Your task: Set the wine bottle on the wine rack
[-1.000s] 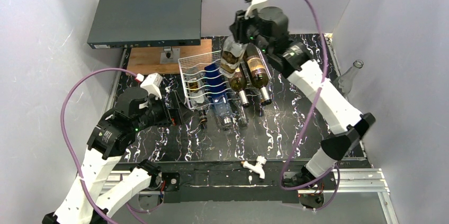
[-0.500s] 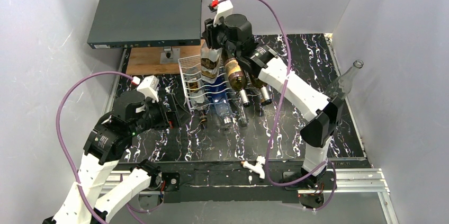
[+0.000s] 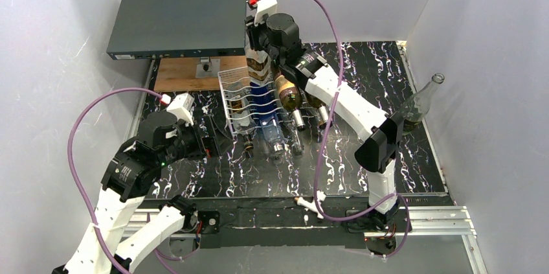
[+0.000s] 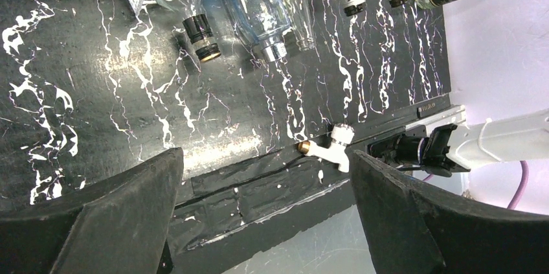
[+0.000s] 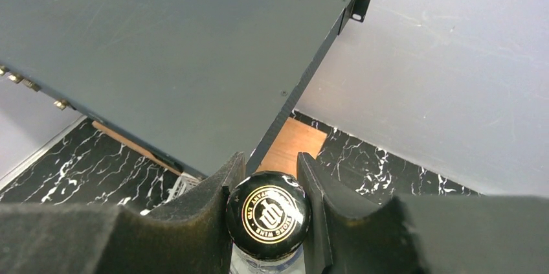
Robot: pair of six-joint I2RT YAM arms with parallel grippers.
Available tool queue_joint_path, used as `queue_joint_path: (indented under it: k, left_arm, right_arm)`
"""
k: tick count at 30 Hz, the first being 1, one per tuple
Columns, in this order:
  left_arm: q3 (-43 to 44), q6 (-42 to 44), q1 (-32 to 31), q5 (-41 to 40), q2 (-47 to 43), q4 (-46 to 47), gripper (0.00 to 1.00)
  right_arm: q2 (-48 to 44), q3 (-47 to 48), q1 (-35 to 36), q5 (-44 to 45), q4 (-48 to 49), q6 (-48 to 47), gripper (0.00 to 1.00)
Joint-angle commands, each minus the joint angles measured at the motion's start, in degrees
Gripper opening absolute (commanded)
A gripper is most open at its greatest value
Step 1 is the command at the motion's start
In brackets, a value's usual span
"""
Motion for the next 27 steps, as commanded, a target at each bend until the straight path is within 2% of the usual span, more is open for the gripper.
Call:
queue_joint_path:
  k: [1,7,14,21,27]
  left_arm:
    - [2.31,1.07,-0.18,-0.99,-0.26,-1.34,0.99]
    - [2.65,1.49,-0.2,-1.08,-0.01,-1.63,0.99]
    - [2.95,1.98,-0.14,-1.25,0.26,-1.8,0.99]
    - [3.36,2.61,-0.17,-1.17,1.25,-1.81,0.99]
    - [3.58,3.1,-0.14,-1.51,1.71,-1.83,0.99]
  right_arm:
    - [-0.53,5.19,0.17,2.09,13.18,-4.06,0.01]
    - [1.02,4.02,1.13,2.42,14.19,-6.25,0.01]
    - [-1.14,-3.32,4.54,5.66,17.24,-11.8,0.01]
    - [-5.81,-14.67,5.33,6.45,19.36,-11.69,0.01]
    - [-13.99,-26.46,6.69,7.5,19.66,-7.85,0.01]
